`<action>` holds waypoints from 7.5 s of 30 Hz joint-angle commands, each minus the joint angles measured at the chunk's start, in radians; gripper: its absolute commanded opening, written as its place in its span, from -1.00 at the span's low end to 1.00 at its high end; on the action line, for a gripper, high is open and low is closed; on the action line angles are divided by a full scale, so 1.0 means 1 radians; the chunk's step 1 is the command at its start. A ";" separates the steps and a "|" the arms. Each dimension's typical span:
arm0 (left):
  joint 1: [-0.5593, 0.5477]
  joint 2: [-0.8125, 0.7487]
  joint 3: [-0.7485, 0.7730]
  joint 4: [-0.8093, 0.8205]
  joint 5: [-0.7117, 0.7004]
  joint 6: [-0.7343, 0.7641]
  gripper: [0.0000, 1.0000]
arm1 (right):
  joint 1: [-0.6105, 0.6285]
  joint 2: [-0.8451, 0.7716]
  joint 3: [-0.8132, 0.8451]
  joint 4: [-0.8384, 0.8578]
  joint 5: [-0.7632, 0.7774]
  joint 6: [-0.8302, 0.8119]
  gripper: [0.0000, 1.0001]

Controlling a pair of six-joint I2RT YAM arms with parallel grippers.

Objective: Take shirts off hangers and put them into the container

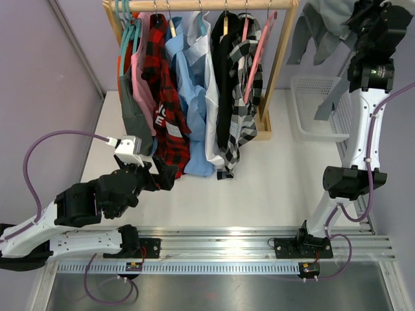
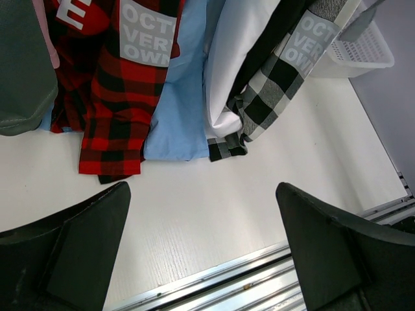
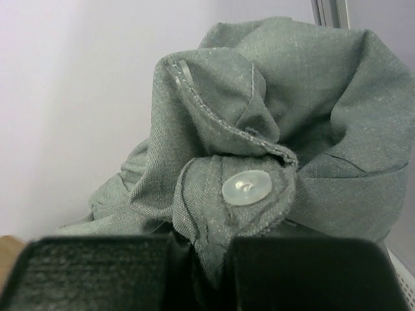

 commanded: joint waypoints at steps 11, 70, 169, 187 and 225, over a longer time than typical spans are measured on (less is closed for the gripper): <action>-0.003 -0.024 -0.039 0.042 -0.008 -0.049 0.98 | -0.024 0.068 -0.509 0.168 0.469 -0.025 -1.00; -0.003 -0.039 -0.090 0.021 -0.022 -0.105 0.98 | -0.100 0.401 0.063 -0.116 -0.030 0.073 -1.00; -0.003 -0.346 -0.265 0.154 0.035 -0.028 0.98 | 0.972 -0.248 -0.330 -0.366 0.579 -0.222 0.51; -0.003 -0.414 -0.286 0.128 0.050 -0.068 0.98 | 0.808 -0.134 -0.293 -0.386 0.494 -0.194 0.17; -0.003 -0.300 -0.263 0.222 0.050 0.013 0.98 | 0.918 -0.677 -0.640 -0.465 0.445 -0.254 -1.00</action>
